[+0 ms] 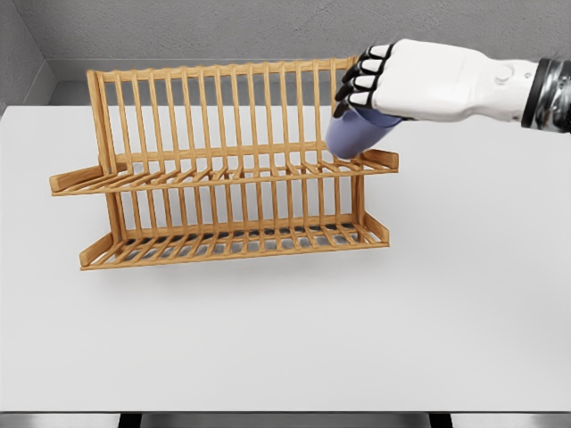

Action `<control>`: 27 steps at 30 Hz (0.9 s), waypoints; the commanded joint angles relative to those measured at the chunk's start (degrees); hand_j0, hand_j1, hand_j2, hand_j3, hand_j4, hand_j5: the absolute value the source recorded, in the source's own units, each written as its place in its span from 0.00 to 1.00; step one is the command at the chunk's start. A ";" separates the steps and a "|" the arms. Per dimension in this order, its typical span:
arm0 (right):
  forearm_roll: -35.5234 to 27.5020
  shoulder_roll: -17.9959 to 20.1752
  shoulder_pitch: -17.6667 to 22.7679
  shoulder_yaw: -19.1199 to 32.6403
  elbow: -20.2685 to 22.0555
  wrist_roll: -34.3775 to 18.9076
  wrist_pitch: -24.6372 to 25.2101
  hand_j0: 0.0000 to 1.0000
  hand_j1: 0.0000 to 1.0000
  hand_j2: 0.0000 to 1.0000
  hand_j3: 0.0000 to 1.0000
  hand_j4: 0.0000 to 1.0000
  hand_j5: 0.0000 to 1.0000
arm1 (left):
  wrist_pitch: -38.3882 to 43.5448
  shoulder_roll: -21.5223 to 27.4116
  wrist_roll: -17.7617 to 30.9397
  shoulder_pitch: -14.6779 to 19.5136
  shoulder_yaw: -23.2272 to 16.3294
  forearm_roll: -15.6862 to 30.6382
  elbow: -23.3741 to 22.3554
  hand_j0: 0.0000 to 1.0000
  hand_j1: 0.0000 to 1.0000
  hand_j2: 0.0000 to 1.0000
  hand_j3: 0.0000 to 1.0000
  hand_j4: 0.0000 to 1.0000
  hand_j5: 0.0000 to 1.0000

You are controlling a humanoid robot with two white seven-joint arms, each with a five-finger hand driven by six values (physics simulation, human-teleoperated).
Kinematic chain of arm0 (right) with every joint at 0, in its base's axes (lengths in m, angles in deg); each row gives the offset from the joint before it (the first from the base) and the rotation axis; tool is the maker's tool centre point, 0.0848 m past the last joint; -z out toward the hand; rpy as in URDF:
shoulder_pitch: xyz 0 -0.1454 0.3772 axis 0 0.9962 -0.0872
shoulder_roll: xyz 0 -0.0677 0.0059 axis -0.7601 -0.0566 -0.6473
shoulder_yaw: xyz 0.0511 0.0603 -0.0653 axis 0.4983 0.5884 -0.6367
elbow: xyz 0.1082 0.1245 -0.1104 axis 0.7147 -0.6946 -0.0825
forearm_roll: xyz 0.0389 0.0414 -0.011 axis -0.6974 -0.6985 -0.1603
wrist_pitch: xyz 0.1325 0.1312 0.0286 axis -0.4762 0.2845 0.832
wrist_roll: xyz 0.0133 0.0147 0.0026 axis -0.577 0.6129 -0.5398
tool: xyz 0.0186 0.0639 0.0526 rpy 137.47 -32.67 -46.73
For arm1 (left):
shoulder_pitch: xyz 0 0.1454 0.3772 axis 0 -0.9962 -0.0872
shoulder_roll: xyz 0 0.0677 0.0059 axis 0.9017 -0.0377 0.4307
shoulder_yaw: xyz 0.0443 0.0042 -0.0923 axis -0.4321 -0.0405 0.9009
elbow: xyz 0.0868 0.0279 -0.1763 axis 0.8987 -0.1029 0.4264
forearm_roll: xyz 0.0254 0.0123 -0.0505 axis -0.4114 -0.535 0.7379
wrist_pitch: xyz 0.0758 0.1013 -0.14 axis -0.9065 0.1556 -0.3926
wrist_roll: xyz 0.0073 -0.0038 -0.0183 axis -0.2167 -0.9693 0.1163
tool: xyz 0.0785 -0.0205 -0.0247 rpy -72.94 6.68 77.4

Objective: Right arm put cup on second shelf

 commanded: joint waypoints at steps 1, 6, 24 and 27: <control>-0.16 0.09 0.00 -1.07 0.00 0.04 0.16 0.75 0.75 0.75 0.75 0.75 0.75 | -0.01 0.00 0.01 0.00 0.00 0.02 0.00 1.00 1.00 1.00 1.00 1.00 1.00; -0.16 -0.09 0.00 -2.66 0.00 0.04 0.18 0.76 0.76 0.76 0.76 0.76 0.76 | -0.01 0.00 0.01 0.00 0.00 0.02 0.00 1.00 1.00 1.00 1.00 1.00 1.00; -0.07 0.53 -1.93 7.62 -1.59 0.04 0.27 1.00 1.00 1.00 1.00 1.00 1.00 | -0.01 0.00 0.01 0.00 0.00 0.02 0.00 1.00 1.00 1.00 1.00 1.00 1.00; -0.07 0.62 9.92 24.40 -4.14 0.04 0.16 1.00 1.00 1.00 1.00 1.00 1.00 | -0.01 0.00 0.01 0.00 0.00 0.02 0.00 1.00 1.00 1.00 1.00 1.00 1.00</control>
